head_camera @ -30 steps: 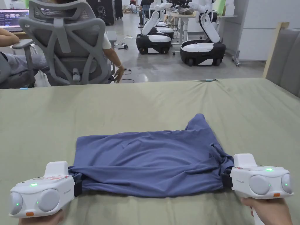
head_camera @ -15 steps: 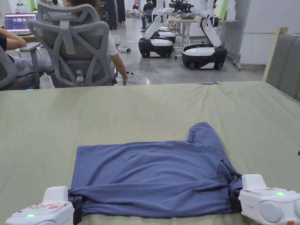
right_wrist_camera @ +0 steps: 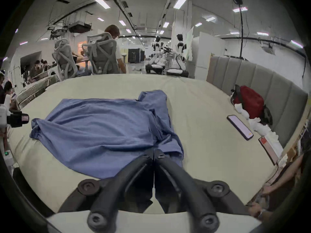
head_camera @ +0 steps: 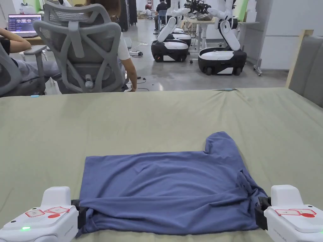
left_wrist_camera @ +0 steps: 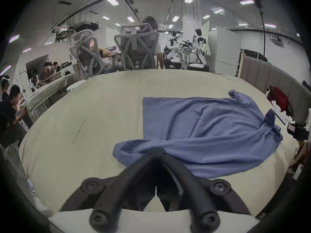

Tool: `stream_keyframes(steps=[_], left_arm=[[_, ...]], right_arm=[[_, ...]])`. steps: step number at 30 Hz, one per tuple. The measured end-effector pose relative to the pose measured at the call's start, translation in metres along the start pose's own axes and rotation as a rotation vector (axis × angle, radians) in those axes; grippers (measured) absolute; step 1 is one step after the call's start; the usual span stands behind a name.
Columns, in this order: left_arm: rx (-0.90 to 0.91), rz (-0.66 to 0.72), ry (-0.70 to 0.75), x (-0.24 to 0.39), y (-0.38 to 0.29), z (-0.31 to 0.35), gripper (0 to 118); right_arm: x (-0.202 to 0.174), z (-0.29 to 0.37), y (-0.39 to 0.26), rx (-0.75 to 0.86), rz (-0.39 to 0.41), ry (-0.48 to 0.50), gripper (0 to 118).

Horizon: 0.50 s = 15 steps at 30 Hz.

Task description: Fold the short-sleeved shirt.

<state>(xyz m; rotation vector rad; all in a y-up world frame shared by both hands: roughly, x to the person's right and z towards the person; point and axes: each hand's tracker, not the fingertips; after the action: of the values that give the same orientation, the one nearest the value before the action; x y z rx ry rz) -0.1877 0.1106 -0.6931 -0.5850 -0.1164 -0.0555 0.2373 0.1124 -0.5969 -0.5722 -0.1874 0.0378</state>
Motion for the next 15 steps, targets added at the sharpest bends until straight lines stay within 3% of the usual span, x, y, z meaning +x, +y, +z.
stream_keyframes(steps=[9,15], left_arm=[[0.03,0.015,-0.03,0.003,0.013,0.003,0],[0.025,0.015,-0.036,0.006,0.059,-0.032,0]], right_arm=[[-0.01,-0.003,0.011,0.066,-0.006,0.003,0],[-0.016,-0.007,0.019,0.069,0.016,0.007,0]])
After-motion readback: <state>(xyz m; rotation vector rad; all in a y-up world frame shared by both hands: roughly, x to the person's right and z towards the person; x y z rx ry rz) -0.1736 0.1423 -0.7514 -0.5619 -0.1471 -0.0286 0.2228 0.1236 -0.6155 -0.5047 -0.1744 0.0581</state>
